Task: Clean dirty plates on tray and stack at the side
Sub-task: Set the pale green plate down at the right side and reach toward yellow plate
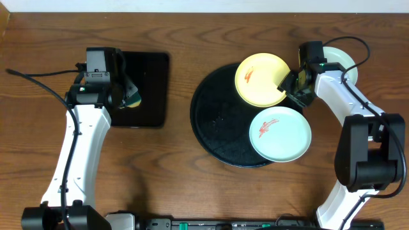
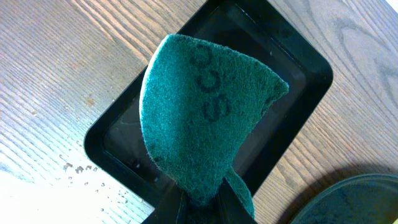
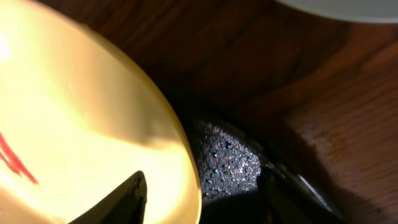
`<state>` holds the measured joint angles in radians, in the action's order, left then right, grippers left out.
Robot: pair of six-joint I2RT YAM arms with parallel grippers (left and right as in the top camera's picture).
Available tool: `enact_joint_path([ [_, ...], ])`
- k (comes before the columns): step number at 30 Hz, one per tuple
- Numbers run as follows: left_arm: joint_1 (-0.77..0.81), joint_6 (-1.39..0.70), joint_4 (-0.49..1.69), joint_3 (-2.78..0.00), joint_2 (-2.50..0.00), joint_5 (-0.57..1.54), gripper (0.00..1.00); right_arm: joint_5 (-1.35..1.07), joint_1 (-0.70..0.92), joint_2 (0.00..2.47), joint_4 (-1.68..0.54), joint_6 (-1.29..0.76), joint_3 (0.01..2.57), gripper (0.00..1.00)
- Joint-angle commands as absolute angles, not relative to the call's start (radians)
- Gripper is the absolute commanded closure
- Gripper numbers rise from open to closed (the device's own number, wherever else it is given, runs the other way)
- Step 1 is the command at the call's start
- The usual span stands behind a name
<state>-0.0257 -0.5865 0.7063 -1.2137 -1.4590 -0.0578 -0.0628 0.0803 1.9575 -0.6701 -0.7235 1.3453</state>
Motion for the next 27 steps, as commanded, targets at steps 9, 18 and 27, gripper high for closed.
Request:
enact_joint_path([
  [9,-0.030,-0.577,0.707,-1.201,-1.465,-0.062,0.92,-0.012,0.126,2.006,-0.665,-0.733,1.344,0.67],
  [18,-0.027,-0.576,0.706,-1.201,-1.468,-0.046,0.92,-0.125,0.126,2.005,-0.636,-0.591,1.353,0.98],
  [27,0.020,-0.505,0.669,-1.201,-1.510,0.095,0.92,-0.342,0.208,2.005,-0.586,-0.414,1.359,0.98],
])
